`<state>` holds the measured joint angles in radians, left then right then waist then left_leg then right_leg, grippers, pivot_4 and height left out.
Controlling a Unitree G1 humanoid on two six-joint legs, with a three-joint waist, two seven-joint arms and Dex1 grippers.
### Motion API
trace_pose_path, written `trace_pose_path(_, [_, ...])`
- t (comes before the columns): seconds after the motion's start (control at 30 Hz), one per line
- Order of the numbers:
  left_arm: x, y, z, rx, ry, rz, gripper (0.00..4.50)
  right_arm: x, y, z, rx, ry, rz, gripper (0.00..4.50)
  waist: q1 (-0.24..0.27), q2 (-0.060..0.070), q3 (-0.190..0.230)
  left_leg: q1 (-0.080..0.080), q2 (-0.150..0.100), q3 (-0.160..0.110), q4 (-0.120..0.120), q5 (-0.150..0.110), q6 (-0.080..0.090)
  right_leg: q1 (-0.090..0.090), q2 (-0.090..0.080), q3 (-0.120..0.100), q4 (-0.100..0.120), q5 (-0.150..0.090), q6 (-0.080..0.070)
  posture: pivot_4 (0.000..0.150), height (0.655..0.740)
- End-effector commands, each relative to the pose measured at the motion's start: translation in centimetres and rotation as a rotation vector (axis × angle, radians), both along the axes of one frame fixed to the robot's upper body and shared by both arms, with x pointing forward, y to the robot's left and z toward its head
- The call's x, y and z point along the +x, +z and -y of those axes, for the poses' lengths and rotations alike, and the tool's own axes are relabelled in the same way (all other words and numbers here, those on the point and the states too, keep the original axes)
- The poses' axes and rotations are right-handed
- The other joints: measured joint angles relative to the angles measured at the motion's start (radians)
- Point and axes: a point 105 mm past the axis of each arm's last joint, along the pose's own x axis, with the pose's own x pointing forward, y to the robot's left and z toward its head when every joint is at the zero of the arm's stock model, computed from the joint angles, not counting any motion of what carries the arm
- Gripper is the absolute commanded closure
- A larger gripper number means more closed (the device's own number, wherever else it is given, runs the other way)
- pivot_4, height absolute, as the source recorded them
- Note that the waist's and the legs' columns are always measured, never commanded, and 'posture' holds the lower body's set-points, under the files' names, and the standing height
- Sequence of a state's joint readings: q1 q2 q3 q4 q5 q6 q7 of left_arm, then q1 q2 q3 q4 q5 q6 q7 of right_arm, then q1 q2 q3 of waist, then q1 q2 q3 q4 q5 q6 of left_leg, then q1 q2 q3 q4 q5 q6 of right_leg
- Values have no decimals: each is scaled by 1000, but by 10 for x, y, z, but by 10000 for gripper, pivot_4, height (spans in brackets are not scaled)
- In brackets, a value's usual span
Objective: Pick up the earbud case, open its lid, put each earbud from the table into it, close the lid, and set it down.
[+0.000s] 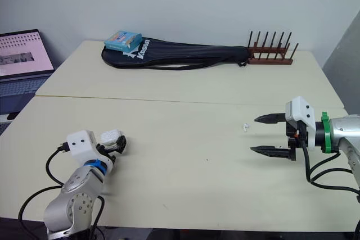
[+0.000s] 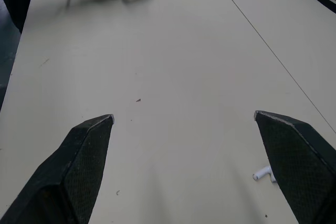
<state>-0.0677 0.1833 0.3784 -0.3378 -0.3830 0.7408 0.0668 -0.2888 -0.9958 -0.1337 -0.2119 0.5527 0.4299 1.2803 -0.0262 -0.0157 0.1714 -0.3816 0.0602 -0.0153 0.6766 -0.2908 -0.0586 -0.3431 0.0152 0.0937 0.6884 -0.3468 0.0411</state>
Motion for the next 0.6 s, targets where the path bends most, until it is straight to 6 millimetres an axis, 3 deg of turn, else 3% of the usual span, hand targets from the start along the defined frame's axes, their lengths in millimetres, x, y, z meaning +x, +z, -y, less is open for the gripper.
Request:
trace_pose_path(0.03, [0,-11,-2,-20,2,-52,420,-2,6,-3,3,20,20,0,0,0,0,0,0,0,0,0,0,0,0,0,0,0,0,1500,7274])
trace_pose_path(0.13, [1,-12,-2,-12,-5,-65,6099,-3,6,-2,2,17,20,0,0,0,0,0,0,-1,0,0,0,0,0,0,0,0,0,1500,7274])
trace_pose_path(0.27, [4,-17,-4,-3,-29,-91,17544,-4,6,-1,0,12,19,0,0,0,0,0,0,-1,0,0,0,0,0,0,0,0,0,1500,7274])
trace_pose_path(0.47, [4,-23,-6,41,-108,-119,17590,-6,7,2,-8,-3,23,0,1,7,-4,0,0,-3,0,0,0,1,0,0,0,0,0,1500,7274])
trace_pose_path(0.6, [5,-11,20,117,-348,-37,17591,-10,7,5,-16,-24,22,0,2,8,-4,1,0,-2,0,0,0,1,0,-1,-1,0,0,1500,7274])
